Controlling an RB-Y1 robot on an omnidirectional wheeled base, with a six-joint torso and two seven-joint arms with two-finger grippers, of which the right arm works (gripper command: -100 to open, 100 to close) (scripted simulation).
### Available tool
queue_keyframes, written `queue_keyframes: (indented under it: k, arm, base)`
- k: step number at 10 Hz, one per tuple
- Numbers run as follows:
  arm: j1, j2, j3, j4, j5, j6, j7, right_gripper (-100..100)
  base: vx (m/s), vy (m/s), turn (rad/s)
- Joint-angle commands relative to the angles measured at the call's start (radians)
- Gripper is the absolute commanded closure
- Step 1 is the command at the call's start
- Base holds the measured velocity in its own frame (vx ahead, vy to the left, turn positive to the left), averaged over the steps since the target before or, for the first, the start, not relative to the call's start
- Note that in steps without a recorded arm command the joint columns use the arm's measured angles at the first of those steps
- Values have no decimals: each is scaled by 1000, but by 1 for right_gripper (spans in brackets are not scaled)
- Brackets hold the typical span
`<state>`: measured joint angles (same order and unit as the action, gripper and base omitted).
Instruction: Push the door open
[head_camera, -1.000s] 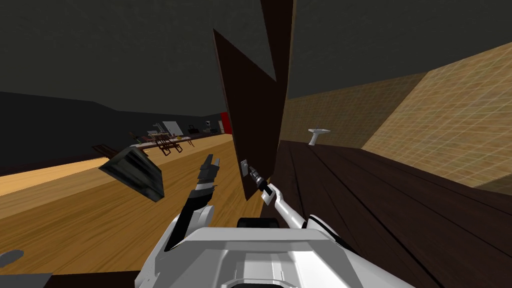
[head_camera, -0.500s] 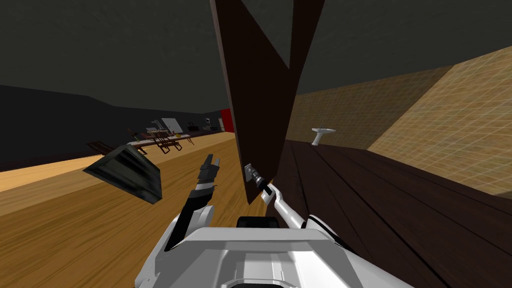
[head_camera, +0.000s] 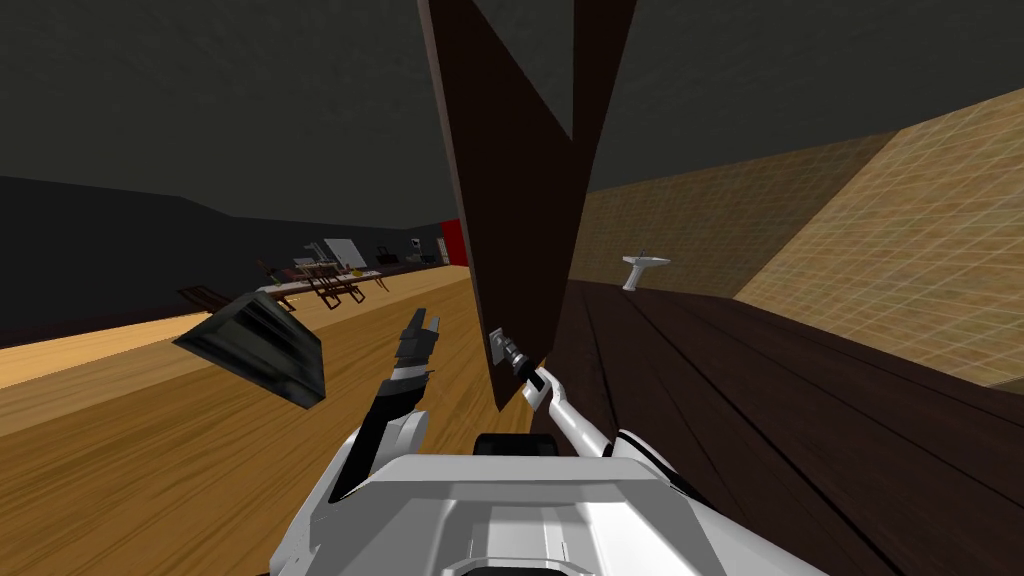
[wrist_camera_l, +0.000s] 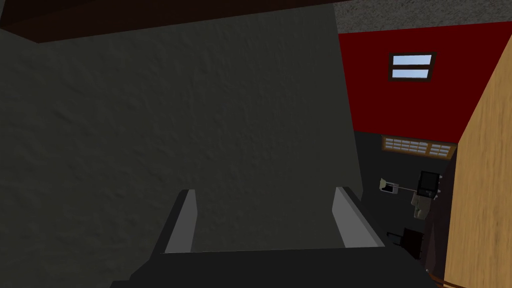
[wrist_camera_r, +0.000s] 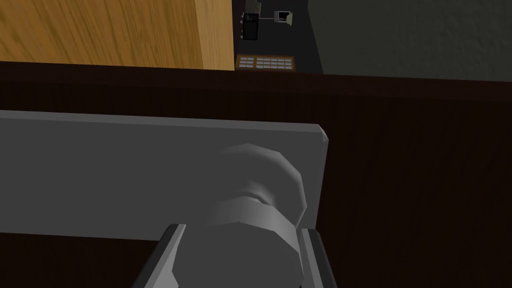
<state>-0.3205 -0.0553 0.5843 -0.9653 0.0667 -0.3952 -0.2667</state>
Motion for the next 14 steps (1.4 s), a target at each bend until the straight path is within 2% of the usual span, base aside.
queue_keyframes:
  k: [1,2,4,8,14]
  arm:
    - [-1,2,1,-1,0,-1,0,100]
    - [-1,-8,-18,5,-2,1,7,100]
    - [-2,-13,-32,8,-4,1,13,100]
    - [-5,-25,-83,21,-10,3,33,100]
    - [-10,-28,-155,39,-19,5,61,100]
  base:
    - [0,0,0]
    - [34,96,-31]
    - [70,146,-50]
    - [115,178,-42]
    - [108,155,-62]
